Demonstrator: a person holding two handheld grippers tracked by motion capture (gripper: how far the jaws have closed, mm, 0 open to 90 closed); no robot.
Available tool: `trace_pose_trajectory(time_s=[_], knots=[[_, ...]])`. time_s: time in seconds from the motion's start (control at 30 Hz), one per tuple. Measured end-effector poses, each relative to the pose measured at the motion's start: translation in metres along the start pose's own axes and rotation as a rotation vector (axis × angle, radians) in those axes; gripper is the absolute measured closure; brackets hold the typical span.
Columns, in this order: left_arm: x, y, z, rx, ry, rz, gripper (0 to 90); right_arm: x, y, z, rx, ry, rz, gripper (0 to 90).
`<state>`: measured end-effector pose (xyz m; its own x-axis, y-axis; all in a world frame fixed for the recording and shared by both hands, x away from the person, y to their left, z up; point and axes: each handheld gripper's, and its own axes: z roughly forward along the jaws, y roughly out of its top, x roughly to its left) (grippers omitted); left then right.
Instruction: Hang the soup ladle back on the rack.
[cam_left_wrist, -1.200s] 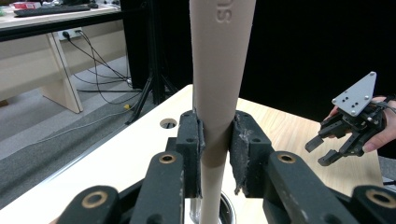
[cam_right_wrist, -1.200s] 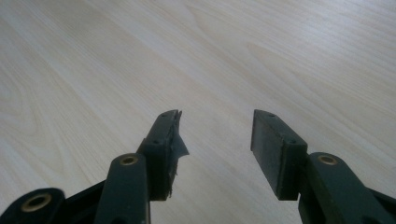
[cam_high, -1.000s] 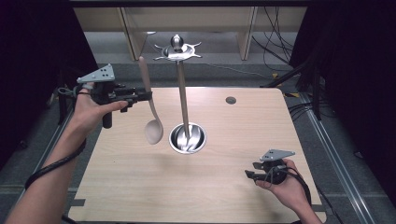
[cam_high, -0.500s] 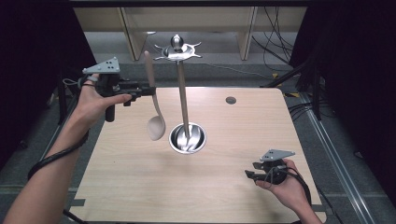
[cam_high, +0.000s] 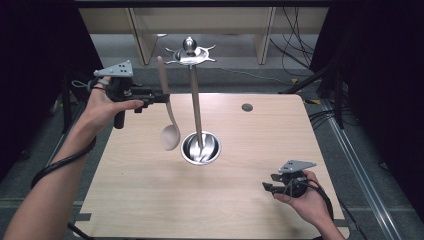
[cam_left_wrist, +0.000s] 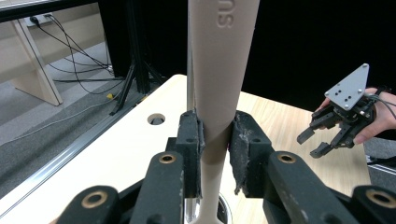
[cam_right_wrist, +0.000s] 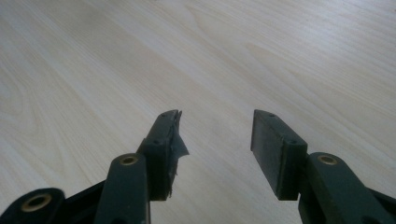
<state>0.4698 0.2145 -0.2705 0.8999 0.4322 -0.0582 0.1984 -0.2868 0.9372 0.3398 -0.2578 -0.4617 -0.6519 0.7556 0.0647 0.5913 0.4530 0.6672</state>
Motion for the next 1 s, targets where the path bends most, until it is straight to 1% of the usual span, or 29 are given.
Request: trace_pose_trajectory(time_s=[0.2,0.37,0.5,0.53,0.57,0.6,0.63,0.73,0.77,0.8,0.83,0.87,0.9,0.93,0.97,1.0], knots=[[-0.001,0.001,0.002,0.016,-0.011,0.01,73.7,0.0,0.0,0.0,0.001,0.0,-0.001,52.3],[-0.001,0.001,0.004,0.035,-0.012,0.001,73.7,0.0,0.0,0.0,0.002,0.0,-0.001,52.4],[0.0,0.003,0.006,0.033,-0.01,-0.001,73.7,0.0,0.0,0.0,0.001,0.001,0.002,52.3],[0.0,0.003,0.007,0.034,-0.012,-0.001,73.7,0.0,0.0,0.0,0.002,0.003,0.006,52.3],[0.0,0.003,0.008,0.047,-0.015,-0.003,73.7,0.0,0.0,-0.001,0.004,0.004,0.012,52.3],[-0.001,0.003,0.009,0.05,-0.028,-0.008,73.7,0.0,0.0,-0.001,0.004,0.005,0.012,52.4],[-0.001,0.003,0.01,0.05,-0.031,-0.007,73.7,0.0,0.0,0.0,0.002,0.002,0.001,52.3],[-0.002,0.005,0.012,0.056,-0.034,-0.007,73.6,0.0,0.0,0.0,0.003,0.0,-0.002,52.3],[-0.002,0.005,0.013,0.056,-0.034,-0.008,73.6,0.002,-0.001,0.0,0.004,0.004,0.022,52.3],[-0.001,0.006,0.014,0.055,-0.036,-0.01,73.6,0.002,-0.001,0.001,-0.002,0.002,0.013,52.2],[-0.001,0.006,0.015,0.057,-0.032,-0.01,73.6,0.002,-0.001,0.001,-0.003,0.002,0.025,52.2],[0.0,0.007,0.015,0.063,-0.028,-0.004,73.6,0.002,-0.001,0.001,-0.003,0.001,0.011,52.2],[0.0,0.008,0.015,0.056,-0.03,-0.004,73.6,0.002,-0.001,0.001,-0.003,0.003,0.015,52.1],[0.001,0.009,0.014,0.063,-0.022,-0.004,73.6,0.001,-0.001,0.0,0.006,0.005,0.012,52.1],[0.001,0.01,0.015,0.063,-0.029,-0.004,73.6,0.001,-0.001,0.0,0.006,0.004,0.013,52.1],[0.002,0.01,0.015,0.064,-0.031,-0.008,73.6,0.0,-0.001,0.0,0.005,0.001,0.003,51.9]])
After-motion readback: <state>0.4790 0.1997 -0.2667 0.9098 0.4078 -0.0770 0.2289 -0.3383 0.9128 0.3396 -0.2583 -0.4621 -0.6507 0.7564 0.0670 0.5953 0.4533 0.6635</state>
